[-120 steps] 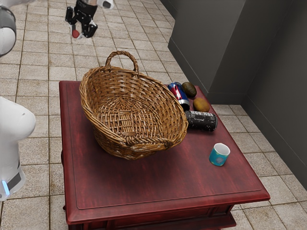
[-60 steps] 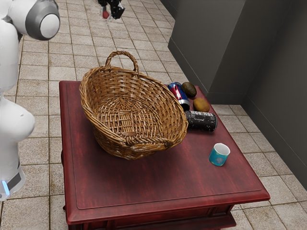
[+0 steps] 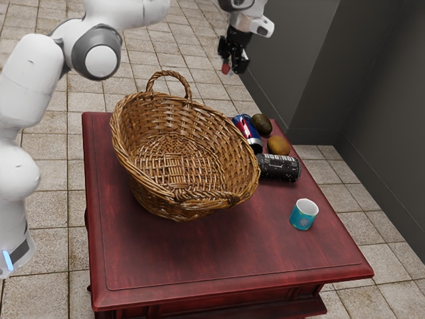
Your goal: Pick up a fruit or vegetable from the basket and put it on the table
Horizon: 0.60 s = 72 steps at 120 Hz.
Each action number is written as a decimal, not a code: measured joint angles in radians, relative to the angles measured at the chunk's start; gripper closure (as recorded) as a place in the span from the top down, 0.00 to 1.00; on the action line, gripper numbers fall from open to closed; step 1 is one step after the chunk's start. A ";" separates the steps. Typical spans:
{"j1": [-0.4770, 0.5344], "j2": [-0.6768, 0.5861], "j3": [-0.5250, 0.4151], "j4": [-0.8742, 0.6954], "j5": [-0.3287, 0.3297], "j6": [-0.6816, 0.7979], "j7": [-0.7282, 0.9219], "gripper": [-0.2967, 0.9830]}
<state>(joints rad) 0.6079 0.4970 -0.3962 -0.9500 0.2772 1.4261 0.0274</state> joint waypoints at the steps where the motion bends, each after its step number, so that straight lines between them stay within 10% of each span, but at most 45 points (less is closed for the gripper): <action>1: -0.001 0.002 -0.006 0.002 0.000 0.000 -0.003 0.34; 20: -0.003 0.008 -0.060 0.011 0.001 -0.016 -0.049 0.34; 41: -0.001 -0.002 -0.083 0.010 -0.004 -0.058 -0.084 0.64; 72: -0.009 -0.020 -0.083 0.008 0.030 -0.088 -0.121 0.75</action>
<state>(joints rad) 0.5993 0.4770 -0.4788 -0.9415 0.3072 1.3377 -0.0932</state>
